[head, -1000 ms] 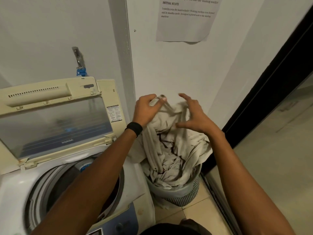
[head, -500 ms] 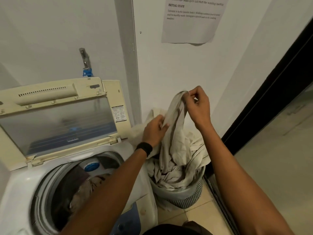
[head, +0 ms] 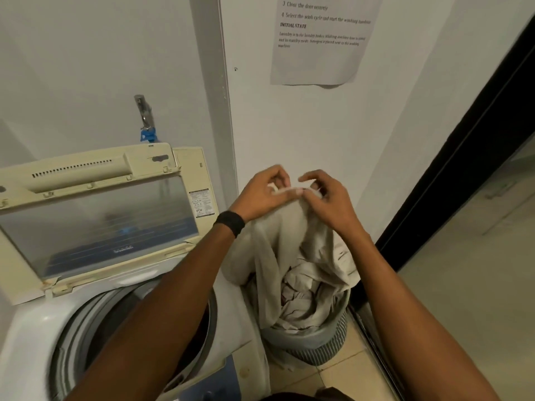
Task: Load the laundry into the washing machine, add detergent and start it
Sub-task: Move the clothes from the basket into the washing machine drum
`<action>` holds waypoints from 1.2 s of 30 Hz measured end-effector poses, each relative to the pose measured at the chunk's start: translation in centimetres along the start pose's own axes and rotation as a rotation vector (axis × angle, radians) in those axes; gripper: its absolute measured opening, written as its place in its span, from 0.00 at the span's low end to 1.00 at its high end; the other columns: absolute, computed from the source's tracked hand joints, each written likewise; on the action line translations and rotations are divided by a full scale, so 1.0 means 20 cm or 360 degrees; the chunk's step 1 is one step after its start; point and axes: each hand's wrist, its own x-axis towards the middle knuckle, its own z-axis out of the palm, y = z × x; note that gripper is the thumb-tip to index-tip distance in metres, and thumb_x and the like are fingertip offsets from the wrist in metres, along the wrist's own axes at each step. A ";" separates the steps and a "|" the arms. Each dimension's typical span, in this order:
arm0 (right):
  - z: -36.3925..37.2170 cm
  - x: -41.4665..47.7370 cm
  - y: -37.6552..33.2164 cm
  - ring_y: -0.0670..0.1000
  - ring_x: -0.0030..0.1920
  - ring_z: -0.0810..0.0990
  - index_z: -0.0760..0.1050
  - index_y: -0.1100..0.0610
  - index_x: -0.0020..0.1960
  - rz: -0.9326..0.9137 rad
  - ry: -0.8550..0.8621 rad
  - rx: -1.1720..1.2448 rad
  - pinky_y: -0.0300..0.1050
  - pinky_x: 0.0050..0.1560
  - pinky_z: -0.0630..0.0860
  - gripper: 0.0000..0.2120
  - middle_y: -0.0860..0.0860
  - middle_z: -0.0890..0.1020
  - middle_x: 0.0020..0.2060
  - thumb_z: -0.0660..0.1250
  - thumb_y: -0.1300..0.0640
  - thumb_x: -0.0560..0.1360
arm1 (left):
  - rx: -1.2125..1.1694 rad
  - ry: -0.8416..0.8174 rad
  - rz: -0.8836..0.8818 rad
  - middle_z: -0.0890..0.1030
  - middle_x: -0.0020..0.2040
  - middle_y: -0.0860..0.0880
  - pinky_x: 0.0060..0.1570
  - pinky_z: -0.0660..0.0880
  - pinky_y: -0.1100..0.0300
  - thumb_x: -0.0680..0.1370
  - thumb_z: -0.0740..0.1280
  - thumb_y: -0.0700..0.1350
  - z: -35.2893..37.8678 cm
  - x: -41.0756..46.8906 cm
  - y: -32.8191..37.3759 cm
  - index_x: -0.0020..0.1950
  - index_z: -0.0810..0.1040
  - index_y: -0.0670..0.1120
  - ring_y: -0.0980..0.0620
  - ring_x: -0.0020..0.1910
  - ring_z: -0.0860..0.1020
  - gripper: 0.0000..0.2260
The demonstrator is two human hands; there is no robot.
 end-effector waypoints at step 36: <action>0.09 0.04 -0.01 0.44 0.48 0.82 0.80 0.48 0.54 -0.0149 -0.0385 -0.0095 0.46 0.50 0.77 0.08 0.44 0.85 0.46 0.73 0.52 0.75 | -0.0117 0.0070 0.0054 0.83 0.46 0.51 0.48 0.76 0.59 0.77 0.75 0.50 -0.03 -0.07 -0.02 0.50 0.81 0.48 0.49 0.44 0.79 0.08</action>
